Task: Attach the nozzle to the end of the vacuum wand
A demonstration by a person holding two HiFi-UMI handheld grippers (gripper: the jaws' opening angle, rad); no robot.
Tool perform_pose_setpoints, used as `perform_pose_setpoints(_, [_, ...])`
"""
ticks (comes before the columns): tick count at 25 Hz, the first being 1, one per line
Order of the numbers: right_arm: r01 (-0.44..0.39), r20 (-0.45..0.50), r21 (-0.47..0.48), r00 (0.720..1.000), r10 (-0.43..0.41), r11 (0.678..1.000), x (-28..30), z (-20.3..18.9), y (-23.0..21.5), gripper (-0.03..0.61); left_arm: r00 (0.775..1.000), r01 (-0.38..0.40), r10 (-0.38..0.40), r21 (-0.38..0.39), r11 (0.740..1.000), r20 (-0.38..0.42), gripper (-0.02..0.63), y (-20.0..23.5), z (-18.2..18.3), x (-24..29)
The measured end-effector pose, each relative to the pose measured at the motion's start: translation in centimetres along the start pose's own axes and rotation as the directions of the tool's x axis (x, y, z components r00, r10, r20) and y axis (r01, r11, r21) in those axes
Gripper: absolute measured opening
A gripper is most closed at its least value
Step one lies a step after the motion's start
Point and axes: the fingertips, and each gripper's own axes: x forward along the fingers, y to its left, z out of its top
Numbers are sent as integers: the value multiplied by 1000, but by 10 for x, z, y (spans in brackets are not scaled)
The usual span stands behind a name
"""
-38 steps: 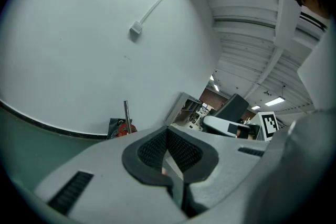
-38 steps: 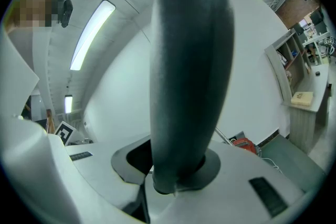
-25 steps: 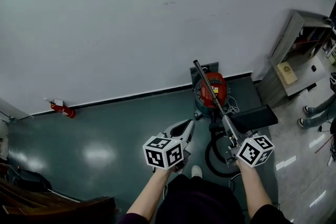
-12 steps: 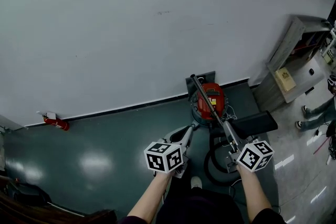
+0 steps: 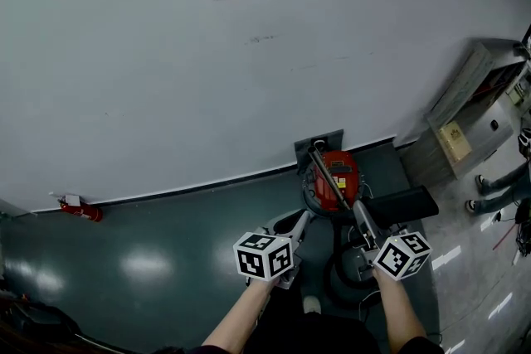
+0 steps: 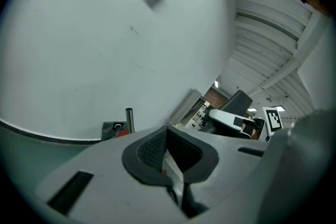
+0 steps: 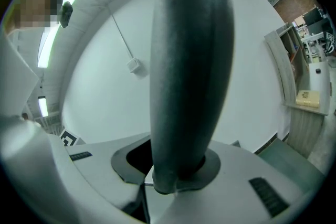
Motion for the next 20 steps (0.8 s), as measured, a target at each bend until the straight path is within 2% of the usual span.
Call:
perform_pose_setpoints(13, [47,0,-21,999,-47,999,83,30,-7,94,994,63,-66,-31,998,-82,3,46,34,44])
perform_pose_setpoints(20, [58,-24,-30,998,-59,998,105,32,-19,94,996,55,-59,-64,996,-73,3,63,39,56])
